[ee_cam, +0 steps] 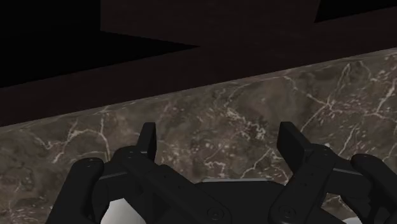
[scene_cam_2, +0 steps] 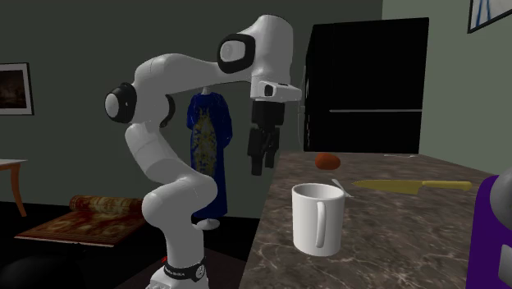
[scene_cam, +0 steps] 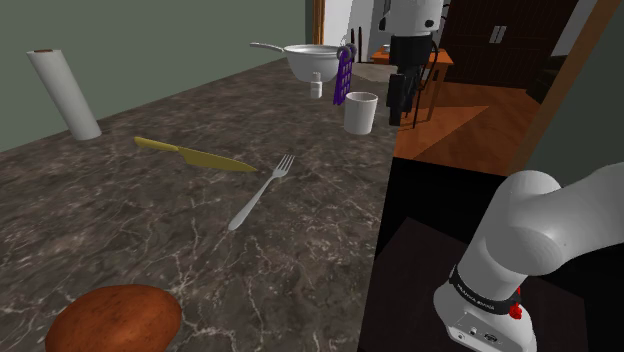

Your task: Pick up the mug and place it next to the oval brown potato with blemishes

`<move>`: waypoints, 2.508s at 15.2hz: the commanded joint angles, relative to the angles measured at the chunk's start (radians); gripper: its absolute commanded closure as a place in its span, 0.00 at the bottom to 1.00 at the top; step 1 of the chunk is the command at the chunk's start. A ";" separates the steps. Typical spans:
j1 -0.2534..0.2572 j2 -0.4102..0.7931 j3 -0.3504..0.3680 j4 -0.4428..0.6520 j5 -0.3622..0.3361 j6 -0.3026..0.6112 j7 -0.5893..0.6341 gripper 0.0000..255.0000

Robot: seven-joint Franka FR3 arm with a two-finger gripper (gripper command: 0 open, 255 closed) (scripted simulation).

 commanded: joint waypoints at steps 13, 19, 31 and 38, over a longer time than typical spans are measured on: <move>-0.029 0.451 -0.039 0.383 -0.056 0.097 -0.028 0.00; -0.031 0.433 -0.043 0.299 -0.058 0.163 -0.027 0.00; -0.032 0.426 -0.045 0.258 -0.059 0.197 -0.026 1.00; -0.032 0.426 -0.045 0.258 -0.059 0.197 -0.026 1.00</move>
